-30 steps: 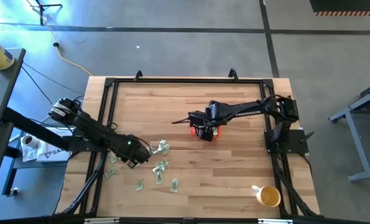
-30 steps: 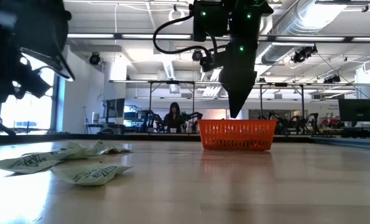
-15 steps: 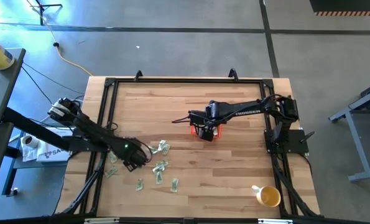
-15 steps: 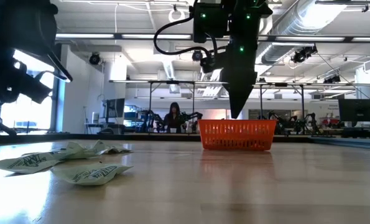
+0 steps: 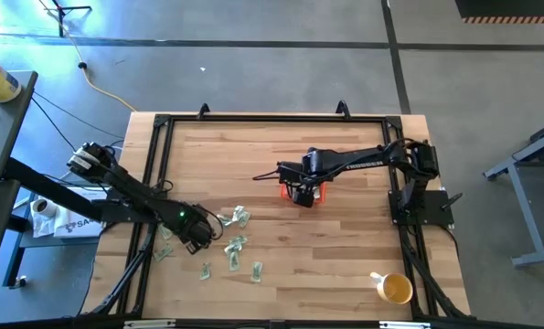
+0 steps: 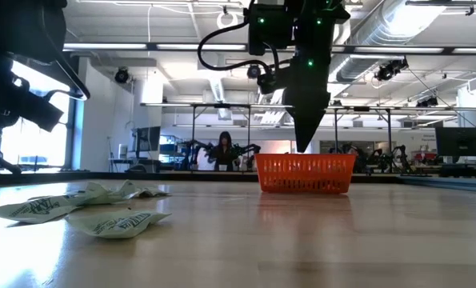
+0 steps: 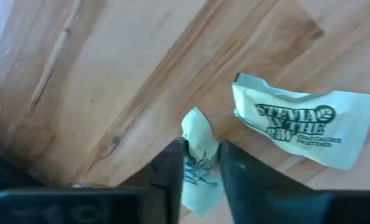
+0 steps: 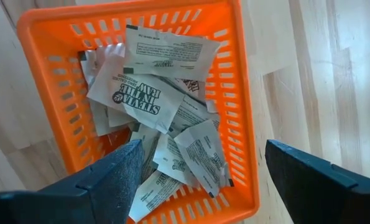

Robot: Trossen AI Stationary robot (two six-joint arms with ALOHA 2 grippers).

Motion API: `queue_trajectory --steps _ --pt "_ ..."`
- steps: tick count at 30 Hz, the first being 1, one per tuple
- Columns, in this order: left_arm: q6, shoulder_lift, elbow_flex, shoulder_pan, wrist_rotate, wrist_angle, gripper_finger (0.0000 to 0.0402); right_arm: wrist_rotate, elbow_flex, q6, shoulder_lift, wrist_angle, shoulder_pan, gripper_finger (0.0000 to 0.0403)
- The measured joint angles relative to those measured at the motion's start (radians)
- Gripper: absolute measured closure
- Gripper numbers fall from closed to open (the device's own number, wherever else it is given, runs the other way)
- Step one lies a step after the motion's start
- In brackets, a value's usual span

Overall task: Pick and place Stevia / Truvia into bins
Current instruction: Put the green stevia packet into the orange basket

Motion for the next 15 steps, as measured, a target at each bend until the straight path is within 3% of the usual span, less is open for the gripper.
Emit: queue_trajectory --steps 7,9,12,15 --pt "0.0 0.007 0.018 0.006 -0.057 0.026 0.0363 0.018 0.0 -0.013 -0.012 0.009 0.019 0.0076" --pt "0.007 0.008 0.038 0.03 -0.113 0.023 0.0369 0.036 0.0 -0.003 -0.027 0.009 0.038 0.0076" --pt "0.069 0.015 0.084 0.106 -0.304 0.028 0.0369 0.078 0.0 0.041 -0.06 0.007 0.07 0.0076" --pt "0.194 0.011 0.145 0.208 -0.337 0.031 0.0363 0.136 0.0 0.105 -0.101 -0.024 0.114 0.0076"
